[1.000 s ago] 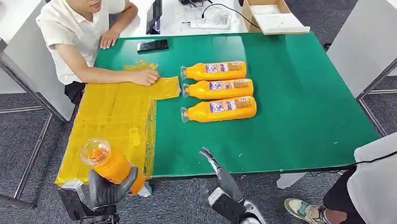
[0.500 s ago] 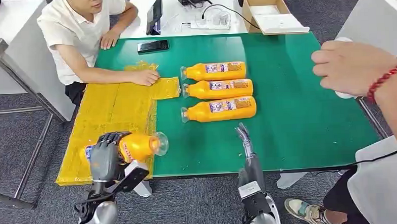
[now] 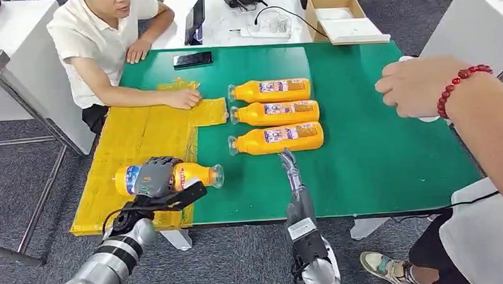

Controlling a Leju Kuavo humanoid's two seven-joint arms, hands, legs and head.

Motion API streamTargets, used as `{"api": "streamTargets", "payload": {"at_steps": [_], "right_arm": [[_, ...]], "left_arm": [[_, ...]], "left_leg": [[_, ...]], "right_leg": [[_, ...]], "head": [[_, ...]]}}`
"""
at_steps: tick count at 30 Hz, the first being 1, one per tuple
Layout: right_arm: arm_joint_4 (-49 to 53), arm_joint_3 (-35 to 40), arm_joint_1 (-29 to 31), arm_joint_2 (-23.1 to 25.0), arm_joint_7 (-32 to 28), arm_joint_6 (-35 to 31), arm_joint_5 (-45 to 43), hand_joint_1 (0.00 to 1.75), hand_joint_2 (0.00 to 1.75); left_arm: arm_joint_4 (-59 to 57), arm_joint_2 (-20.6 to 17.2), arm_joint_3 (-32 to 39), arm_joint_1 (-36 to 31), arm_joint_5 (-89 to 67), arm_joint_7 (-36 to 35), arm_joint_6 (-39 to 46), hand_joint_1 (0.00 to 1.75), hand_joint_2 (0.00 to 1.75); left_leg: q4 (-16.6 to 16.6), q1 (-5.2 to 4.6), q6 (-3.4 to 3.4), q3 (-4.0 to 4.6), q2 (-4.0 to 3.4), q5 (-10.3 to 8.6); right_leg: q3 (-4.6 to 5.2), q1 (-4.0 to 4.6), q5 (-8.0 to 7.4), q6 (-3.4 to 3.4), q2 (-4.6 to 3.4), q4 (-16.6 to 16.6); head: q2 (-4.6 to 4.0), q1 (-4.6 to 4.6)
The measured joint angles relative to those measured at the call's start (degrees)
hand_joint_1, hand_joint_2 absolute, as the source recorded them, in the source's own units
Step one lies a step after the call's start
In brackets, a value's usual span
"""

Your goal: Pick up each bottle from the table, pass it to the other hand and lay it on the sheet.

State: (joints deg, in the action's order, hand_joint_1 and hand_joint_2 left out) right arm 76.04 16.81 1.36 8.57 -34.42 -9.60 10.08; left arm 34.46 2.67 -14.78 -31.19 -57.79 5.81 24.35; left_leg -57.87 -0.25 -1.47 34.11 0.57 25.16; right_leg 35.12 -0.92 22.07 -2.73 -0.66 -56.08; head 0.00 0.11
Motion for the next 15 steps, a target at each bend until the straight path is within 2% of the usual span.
{"api": "streamTargets", "payload": {"at_steps": [1,2,3,9,15], "right_arm": [[-0.35,0.02,0.05,0.04,0.0,-0.02,-0.2,0.0,0.0],[-0.63,0.02,0.07,0.07,0.0,-0.02,-0.33,0.0,0.0],[-0.94,0.02,0.08,0.07,0.0,0.0,-0.44,0.0,0.0],[-2.69,0.0,0.15,0.39,-0.04,-0.02,-0.89,0.0,0.0],[-4.02,-0.07,0.45,0.5,-0.52,-0.09,-0.98,0.0,0.0]], "left_arm": [[-1.47,-0.13,-0.13,-1.0,0.3,-0.48,-0.82,0.8,1.75],[-2.52,-0.22,-0.2,-1.88,0.72,-0.92,-1.89,0.45,1.75],[-3.42,-0.33,-0.13,-2.69,1.61,-0.94,-3.4,0.0,1.75],[-6.18,-0.83,1.68,-5.63,8.32,1.44,-11.34,0.0,1.75],[-6.86,-0.83,1.88,-5.97,9.0,2.01,-15.49,0.0,1.75]], "left_leg": [[0.0,0.0,0.01,-0.04,0.0,-0.01],[0.0,0.0,0.02,-0.08,0.0,-0.02],[0.0,0.0,0.03,-0.12,0.01,-0.02],[0.0,0.01,0.12,-0.29,-0.04,-0.01],[0.0,0.01,0.14,-0.31,0.06,-0.04]], "right_leg": [[-0.01,0.0,-0.01,0.01,0.0,-0.02],[-0.04,0.0,-0.01,0.01,0.0,-0.04],[-0.08,0.0,0.0,0.01,0.0,-0.05],[-0.15,0.01,0.01,0.03,-0.03,-0.2],[-0.21,0.01,0.07,0.06,0.0,-0.2]], "head": [[-0.02,0.0],[0.0,0.02],[0.0,0.02],[0.0,-0.02],[0.0,0.04]]}}
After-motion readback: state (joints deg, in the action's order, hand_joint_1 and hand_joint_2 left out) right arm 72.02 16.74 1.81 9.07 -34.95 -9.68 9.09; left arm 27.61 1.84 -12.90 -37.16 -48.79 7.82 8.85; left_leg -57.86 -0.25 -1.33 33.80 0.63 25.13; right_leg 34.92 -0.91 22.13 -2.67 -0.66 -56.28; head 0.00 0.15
